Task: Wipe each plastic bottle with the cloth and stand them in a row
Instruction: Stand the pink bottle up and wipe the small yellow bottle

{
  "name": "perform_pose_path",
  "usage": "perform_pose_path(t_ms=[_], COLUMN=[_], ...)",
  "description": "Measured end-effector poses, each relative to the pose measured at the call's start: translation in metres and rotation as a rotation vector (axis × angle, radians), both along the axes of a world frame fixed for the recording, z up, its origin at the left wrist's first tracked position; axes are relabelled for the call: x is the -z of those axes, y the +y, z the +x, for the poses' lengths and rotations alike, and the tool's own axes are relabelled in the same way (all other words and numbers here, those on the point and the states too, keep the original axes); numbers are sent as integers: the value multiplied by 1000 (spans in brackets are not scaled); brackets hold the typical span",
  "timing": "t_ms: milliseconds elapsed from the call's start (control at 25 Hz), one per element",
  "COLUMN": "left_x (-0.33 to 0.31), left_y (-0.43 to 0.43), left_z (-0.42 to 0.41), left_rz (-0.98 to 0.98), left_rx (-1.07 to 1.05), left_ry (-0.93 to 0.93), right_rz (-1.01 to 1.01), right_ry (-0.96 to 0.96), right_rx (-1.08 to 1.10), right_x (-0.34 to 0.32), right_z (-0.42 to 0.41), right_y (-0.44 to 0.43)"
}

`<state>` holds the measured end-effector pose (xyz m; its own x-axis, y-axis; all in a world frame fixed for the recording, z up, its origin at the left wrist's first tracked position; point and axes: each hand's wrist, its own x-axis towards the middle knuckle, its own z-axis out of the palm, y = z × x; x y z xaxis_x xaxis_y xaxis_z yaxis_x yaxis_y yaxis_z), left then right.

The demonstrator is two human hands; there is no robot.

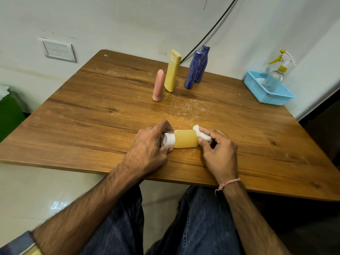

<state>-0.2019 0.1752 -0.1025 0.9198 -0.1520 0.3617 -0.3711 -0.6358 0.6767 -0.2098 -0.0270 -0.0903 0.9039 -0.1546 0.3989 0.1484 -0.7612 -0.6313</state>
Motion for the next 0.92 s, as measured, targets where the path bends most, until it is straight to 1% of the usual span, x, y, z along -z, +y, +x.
perform_pose_path(t_ms=[80, 160, 320, 400, 520, 640, 720, 800, 920], left_x=[1, 1, 4, 6, 4, 2, 3, 3, -1], left_y=[1, 1, 1, 2, 3, 4, 6, 8, 8], left_z=[1, 0, 1, 3, 2, 3, 3, 3, 1], left_rz=[-22, -26, -41, -83, -168, -367, -443, -468, -428], left_rx=[13, 16, 30, 18, 51, 113, 101, 78, 28], left_ry=[0, -15, -75, -77, -10, 109, 158, 188, 180], right_rz=[-46, -109, -249, -270, -222, -174, -184, -216, -229], right_ry=[-84, -141, -210, -243, -306, -339, -356, -383, -371], right_rx=[29, -1, -194, -245, -195, -150, -175, -197, -87], right_x=[-2, -2, 1, 2, 6, 11, 14, 13, 10], right_z=[5, 6, -4, -3, -2, -6, -9, -10, -11], right_y=[1, 11, 47, 46, 28, 28, 35, 33, 16])
